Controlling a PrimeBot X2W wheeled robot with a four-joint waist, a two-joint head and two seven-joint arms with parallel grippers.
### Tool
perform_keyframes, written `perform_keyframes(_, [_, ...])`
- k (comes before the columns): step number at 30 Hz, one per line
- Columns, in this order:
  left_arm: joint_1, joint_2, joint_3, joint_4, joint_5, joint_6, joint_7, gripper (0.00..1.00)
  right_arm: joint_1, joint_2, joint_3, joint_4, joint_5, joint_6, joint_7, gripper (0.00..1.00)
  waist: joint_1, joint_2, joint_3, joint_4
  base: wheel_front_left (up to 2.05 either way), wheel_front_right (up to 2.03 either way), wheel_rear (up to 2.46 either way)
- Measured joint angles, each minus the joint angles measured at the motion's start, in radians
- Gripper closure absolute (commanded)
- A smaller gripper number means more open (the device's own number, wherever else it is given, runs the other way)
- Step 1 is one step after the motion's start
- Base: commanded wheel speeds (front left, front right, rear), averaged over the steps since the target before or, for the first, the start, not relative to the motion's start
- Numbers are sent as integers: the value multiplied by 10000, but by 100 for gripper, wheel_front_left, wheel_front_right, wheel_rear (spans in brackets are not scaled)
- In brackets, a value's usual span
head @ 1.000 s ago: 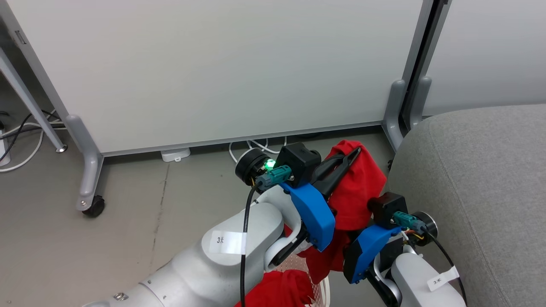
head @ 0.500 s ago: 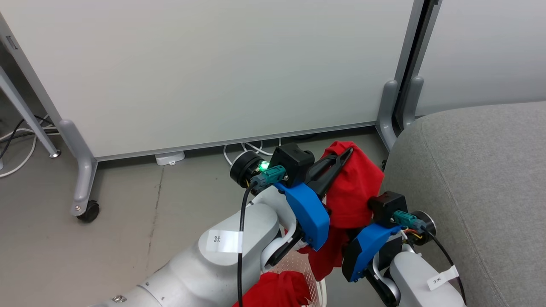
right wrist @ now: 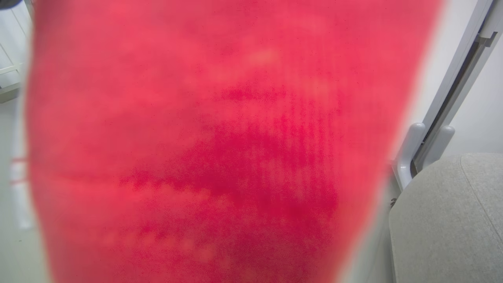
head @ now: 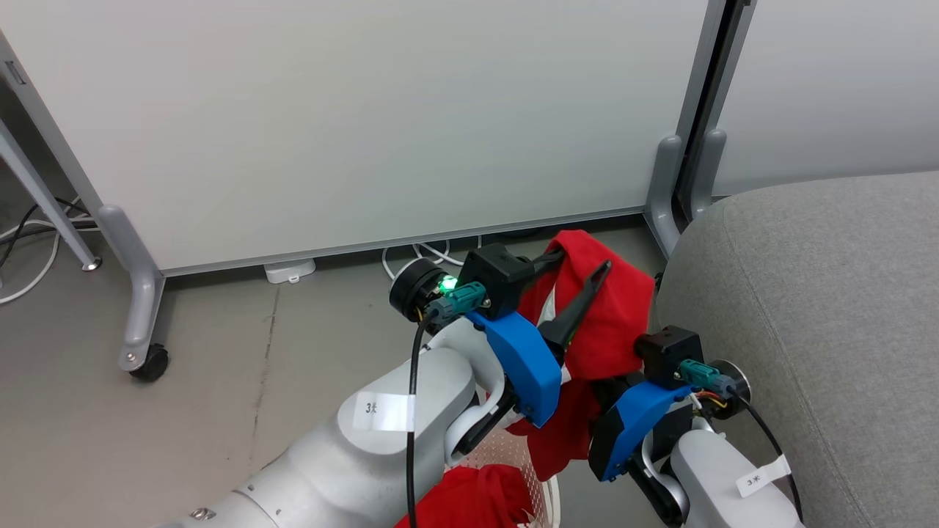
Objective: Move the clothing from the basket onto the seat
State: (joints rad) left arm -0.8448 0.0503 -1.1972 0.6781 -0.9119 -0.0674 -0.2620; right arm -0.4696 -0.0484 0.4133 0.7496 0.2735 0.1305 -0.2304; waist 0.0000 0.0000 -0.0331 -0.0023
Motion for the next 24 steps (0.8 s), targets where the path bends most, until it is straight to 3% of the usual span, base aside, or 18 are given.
perform_keyframes(15, [143,0,268,211,155,56,-4,0,-2,0,-104,48,4,0,-88,100,0,0,41,22,0,0,0])
perform_keyframes(24, [1478,121,1547,27,1223,56,-10,0,-1,0,-267,-2,-84,0,-128,100,0,0,145,78,0,0,0])
